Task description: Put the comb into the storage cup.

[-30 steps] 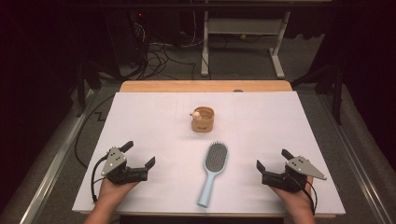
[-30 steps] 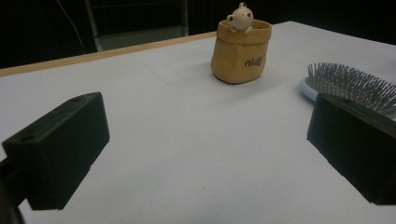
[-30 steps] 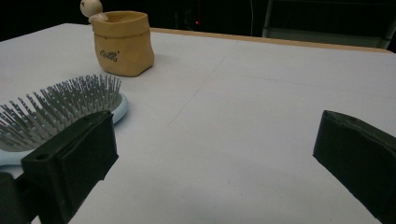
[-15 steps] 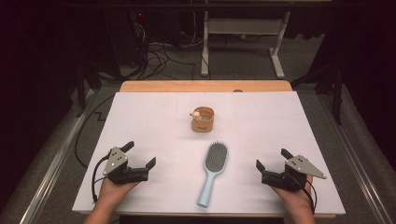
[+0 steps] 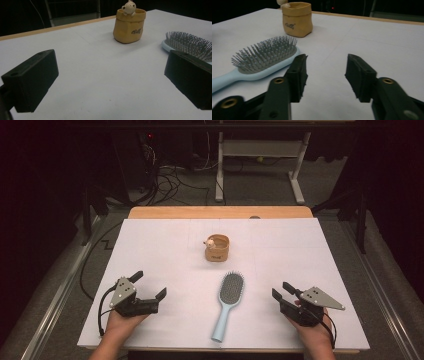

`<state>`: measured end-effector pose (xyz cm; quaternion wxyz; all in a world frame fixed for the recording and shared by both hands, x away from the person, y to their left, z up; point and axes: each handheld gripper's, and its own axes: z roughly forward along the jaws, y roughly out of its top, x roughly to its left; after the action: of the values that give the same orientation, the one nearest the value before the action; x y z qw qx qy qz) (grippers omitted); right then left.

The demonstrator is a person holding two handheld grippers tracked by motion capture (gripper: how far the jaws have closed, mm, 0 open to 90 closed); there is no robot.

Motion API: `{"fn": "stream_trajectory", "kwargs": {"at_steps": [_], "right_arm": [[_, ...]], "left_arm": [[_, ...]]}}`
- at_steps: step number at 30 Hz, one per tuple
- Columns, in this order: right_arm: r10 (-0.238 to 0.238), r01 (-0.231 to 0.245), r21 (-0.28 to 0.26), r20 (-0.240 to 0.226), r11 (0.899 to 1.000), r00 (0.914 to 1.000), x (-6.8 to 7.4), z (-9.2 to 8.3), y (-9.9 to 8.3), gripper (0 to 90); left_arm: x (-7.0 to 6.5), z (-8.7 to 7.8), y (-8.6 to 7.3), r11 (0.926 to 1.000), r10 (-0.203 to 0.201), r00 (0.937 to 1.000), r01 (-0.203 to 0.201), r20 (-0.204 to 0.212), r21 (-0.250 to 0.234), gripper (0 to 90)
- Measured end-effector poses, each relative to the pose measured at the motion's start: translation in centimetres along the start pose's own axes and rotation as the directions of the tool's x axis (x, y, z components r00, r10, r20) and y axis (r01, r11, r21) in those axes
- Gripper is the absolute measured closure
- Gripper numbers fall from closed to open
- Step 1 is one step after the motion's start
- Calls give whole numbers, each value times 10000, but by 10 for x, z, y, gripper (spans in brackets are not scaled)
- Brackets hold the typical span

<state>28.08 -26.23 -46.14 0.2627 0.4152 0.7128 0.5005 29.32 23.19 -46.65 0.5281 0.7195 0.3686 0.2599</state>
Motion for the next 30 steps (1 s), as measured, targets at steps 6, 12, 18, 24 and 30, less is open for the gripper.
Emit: {"fn": "stream_trajectory", "kwargs": {"at_steps": [6,12,18,24,30], "right_arm": [[-3,4,166,-74,9999,10000,7,4,2,805],[187,-182,109,-536,9998,9984,14,5,4,900],[-26,31,41,-1191,10000,9929,31,10,10,900],[-146,131,-96,-1669,9999,9859,46,19,17,900],[-479,535,198,-2185,9984,9747,64,31,18,900]], "left_arm": [[-3,0,1,9999,156,9998,-156,110,-4,0],[-3,1,1,9999,112,9999,-112,94,53,0],[-5,1,0,9995,323,9993,-324,172,23,0],[-3,2,1,9999,66,9996,-69,291,91,0],[-2,0,1,10000,7,9998,-7,208,2,0]]}}
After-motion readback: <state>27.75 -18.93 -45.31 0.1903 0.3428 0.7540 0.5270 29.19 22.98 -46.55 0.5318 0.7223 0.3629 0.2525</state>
